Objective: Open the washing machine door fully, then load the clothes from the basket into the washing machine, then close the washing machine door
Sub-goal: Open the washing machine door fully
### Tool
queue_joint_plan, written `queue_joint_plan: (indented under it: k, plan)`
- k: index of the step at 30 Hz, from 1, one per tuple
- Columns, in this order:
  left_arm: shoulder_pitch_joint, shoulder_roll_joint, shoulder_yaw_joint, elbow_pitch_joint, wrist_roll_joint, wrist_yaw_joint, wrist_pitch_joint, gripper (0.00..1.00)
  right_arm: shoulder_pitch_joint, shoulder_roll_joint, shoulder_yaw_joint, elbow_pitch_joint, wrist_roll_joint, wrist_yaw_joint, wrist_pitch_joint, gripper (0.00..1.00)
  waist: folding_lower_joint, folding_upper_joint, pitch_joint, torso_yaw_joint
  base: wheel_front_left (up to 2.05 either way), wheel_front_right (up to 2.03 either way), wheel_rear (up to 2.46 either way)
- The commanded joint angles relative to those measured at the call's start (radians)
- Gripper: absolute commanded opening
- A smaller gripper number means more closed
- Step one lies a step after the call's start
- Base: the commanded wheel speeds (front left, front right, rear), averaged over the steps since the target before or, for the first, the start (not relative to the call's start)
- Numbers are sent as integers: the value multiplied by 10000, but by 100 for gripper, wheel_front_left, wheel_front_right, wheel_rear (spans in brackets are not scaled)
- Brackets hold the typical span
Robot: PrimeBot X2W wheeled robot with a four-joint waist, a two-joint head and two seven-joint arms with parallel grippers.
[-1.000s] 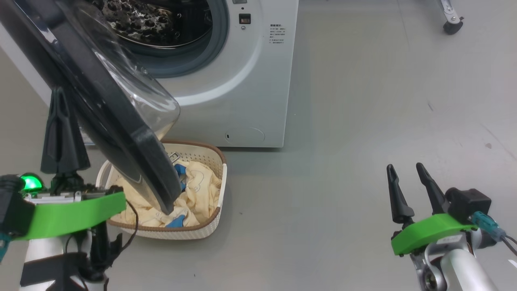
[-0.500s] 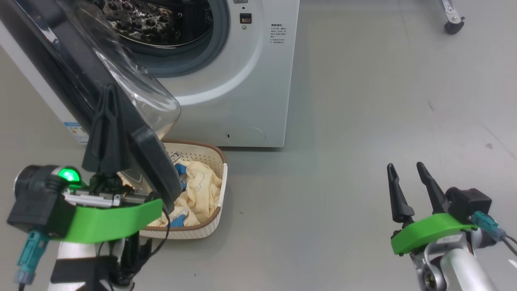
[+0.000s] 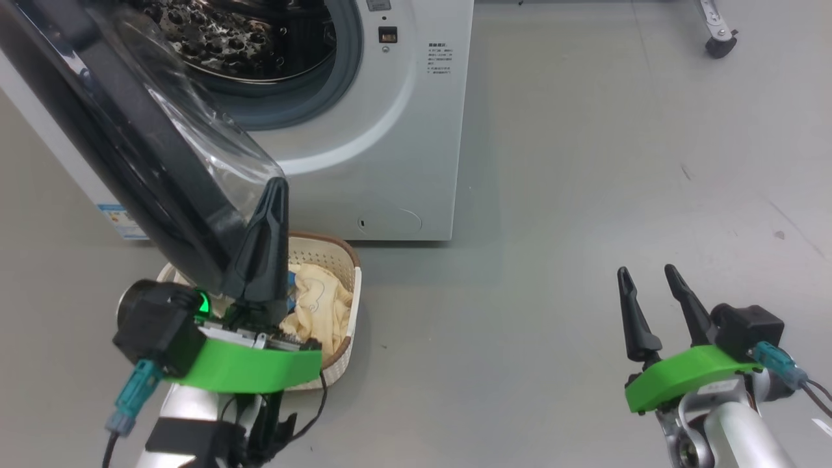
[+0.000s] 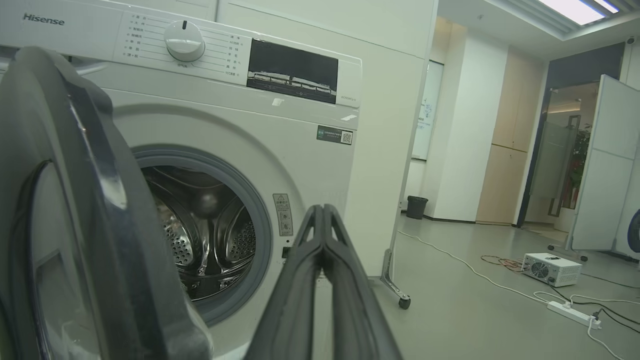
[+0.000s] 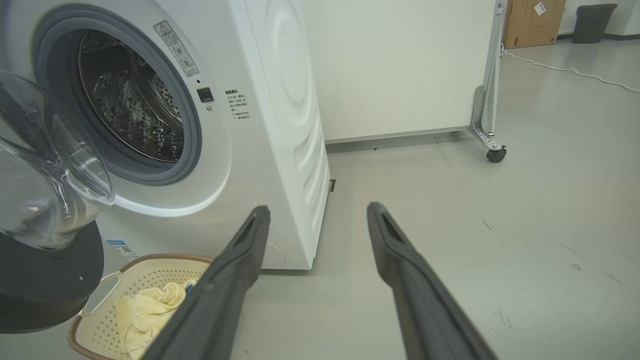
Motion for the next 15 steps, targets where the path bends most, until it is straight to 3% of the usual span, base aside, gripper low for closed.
queue_joint_plan:
  k: [1,15]
  plan:
    - [-329,215,195,-183,-59,-64,-53,0,-354,-12,225,-266,-134,0,-95,100,0,0,-12,-17,0,0,0]
    - [-490,359,-640,1299,-626,-64,-53,0,-371,-6,286,-191,-132,0,-95,100,0,0,-12,-106,0,0,0]
